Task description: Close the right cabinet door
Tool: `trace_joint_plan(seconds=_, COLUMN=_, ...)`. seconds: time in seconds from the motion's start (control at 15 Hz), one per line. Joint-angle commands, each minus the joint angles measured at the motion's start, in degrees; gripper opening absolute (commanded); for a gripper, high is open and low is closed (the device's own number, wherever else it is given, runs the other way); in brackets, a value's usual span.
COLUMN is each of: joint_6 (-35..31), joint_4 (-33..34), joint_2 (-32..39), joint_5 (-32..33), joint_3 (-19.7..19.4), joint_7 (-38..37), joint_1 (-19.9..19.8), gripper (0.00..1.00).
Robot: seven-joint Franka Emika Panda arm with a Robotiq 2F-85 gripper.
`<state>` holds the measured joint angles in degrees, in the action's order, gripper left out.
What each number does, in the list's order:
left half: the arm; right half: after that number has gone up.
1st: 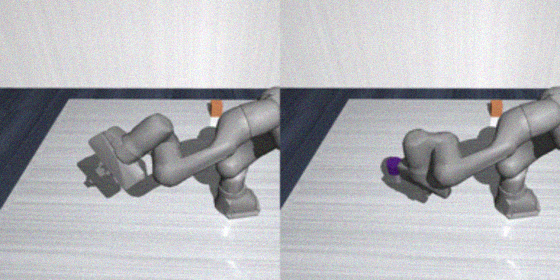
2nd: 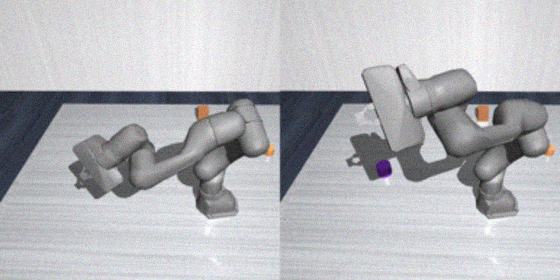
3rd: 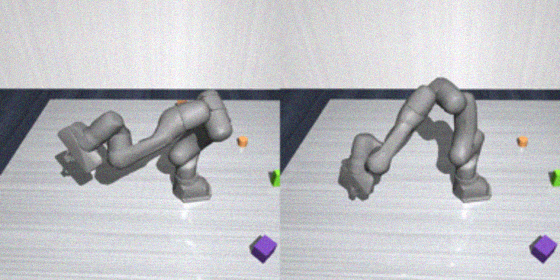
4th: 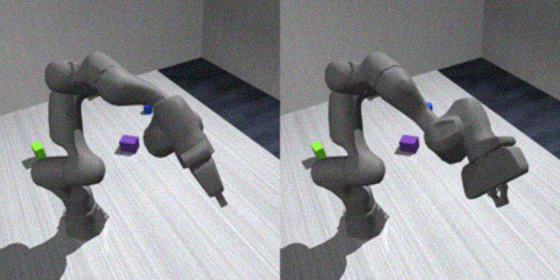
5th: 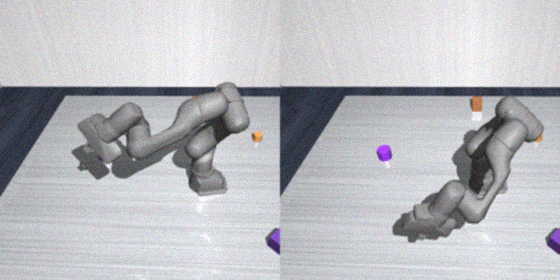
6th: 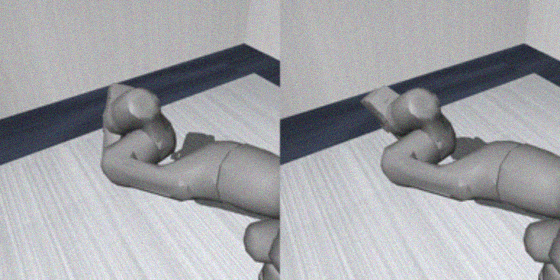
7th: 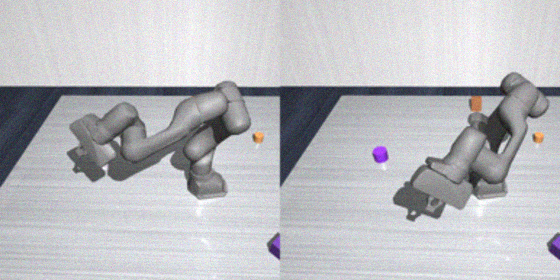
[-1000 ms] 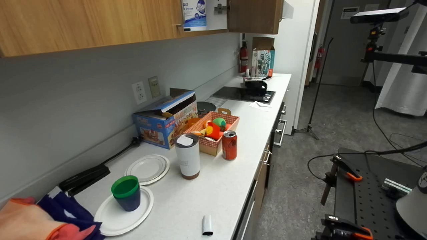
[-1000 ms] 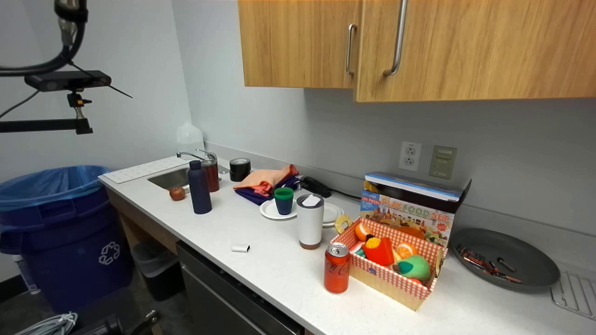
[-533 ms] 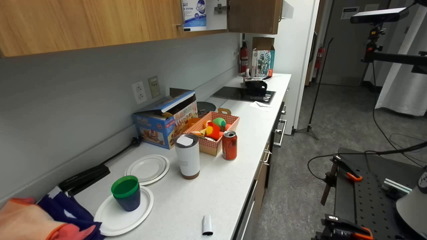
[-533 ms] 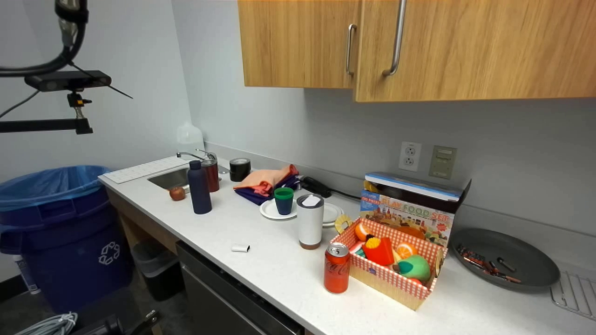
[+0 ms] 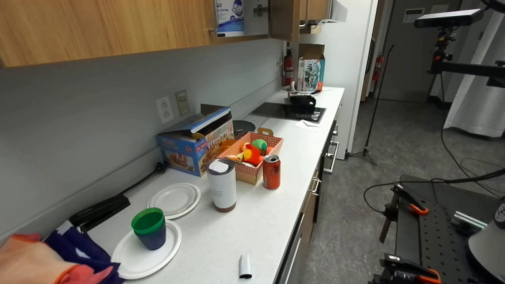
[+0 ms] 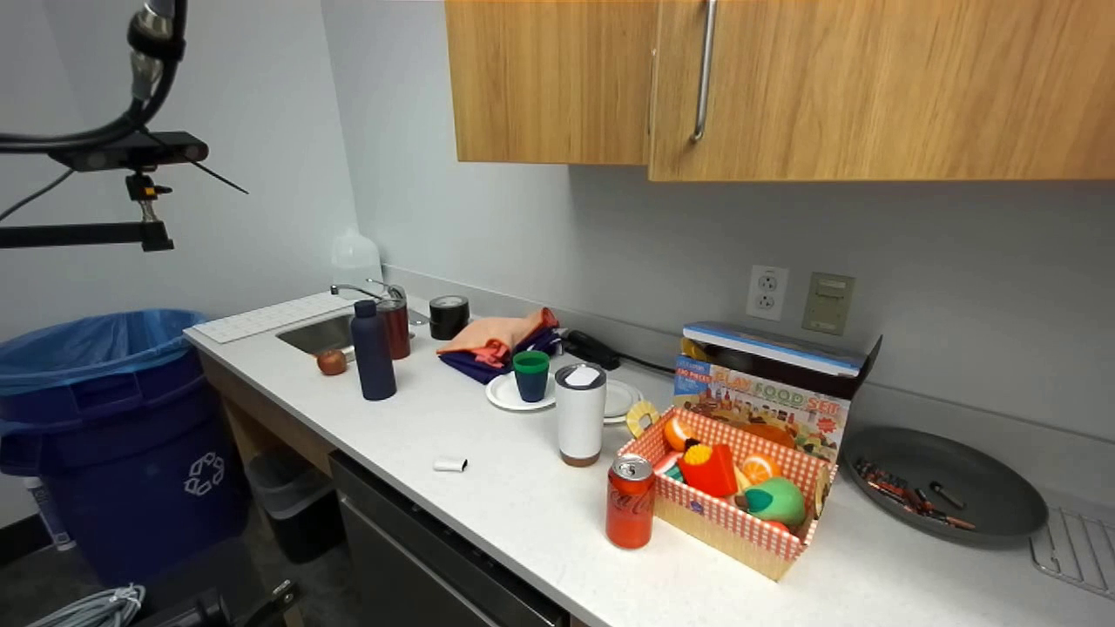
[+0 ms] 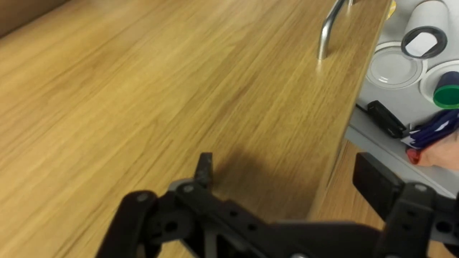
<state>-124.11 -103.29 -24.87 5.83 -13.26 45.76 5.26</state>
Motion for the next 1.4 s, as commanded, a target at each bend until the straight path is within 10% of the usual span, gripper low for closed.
trace_joint_plan(seconds=0.0, joint_6=-4.93, joint_4=6.29, joint_2=5.71, joint_5=-6.77, joint_3=-0.99, joint_7=8.40, joint_1=3.03, gripper=1.00)
trace_joint_plan(seconds=0.67, joint_6=-7.15, joint_4=24.08, joint_2=20.80, joint_5=-26.31, joint_3=2.02, joint_7=20.96, joint_1=1.99, gripper=1.00)
trace_joint_plan(seconds=1.33, joint_6=-5.83, joint_4=18.57, joint_2=15.16, joint_5=-19.96, joint_3=3.45, joint_7=11.69, joint_1=2.10, gripper=1.00)
